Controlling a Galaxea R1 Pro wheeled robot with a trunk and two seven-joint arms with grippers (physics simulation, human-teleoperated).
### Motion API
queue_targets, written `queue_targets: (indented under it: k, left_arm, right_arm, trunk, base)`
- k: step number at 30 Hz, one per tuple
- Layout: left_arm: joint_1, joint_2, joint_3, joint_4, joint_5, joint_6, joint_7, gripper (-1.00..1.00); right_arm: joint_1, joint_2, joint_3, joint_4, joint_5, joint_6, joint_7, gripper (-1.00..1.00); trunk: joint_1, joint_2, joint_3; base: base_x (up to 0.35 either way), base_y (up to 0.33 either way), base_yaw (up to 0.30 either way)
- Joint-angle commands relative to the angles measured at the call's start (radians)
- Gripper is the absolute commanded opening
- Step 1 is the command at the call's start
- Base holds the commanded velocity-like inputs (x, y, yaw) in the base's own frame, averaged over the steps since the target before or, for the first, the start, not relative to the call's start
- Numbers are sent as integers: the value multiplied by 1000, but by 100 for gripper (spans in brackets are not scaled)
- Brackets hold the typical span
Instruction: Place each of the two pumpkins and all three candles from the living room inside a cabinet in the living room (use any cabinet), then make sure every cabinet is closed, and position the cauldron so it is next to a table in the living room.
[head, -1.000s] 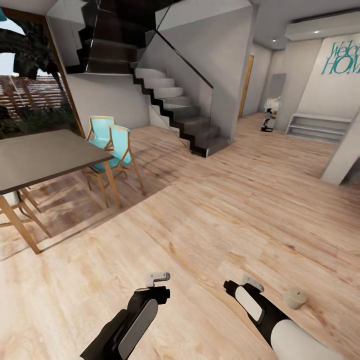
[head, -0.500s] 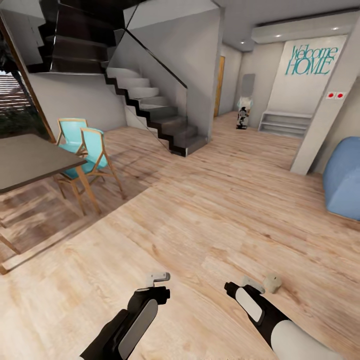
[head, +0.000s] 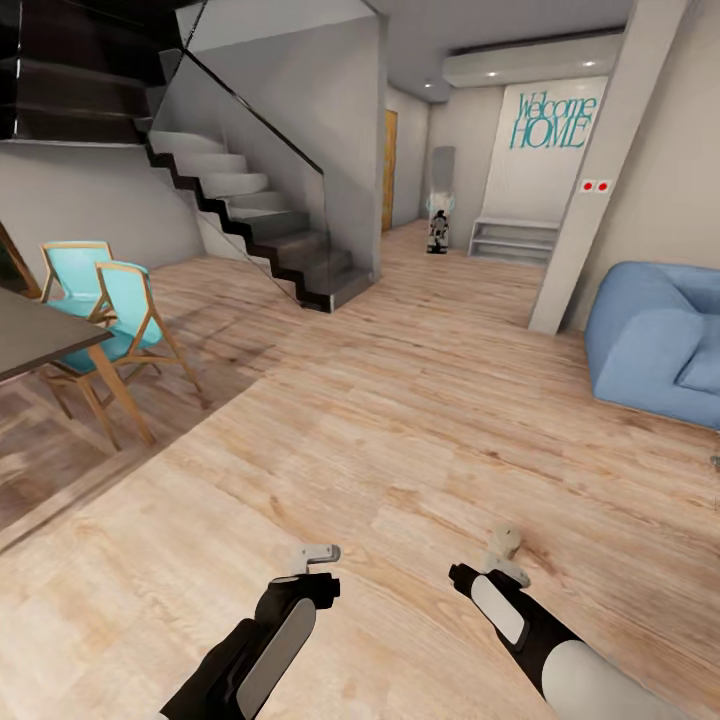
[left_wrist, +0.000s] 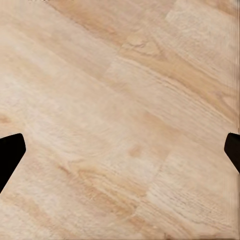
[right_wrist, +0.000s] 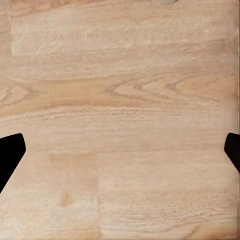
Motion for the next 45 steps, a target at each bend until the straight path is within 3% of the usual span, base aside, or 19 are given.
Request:
queue_targets:
  k: [1,11,45]
  left_arm:
    - [-1,0,-2,-1,9,1,10,100]
    - [-1,0,-2,-1,9,1,10,100]
    - [-1,2,-2,-4,8,1,11,100]
  right_arm:
    - [-1,-1,8,-2,-4,5,-7,100]
    - [-1,-1,8,-2,-4,4,-7,100]
    - [-1,-1,7,-1,-6,-17,-7,100]
  trunk:
    - [0,0,-2]
    - [0,0,-13]
    - [0,0,-48]
  base:
    - [0,0,-273]
    - [147,0,-213]
    - [324,44,-149]
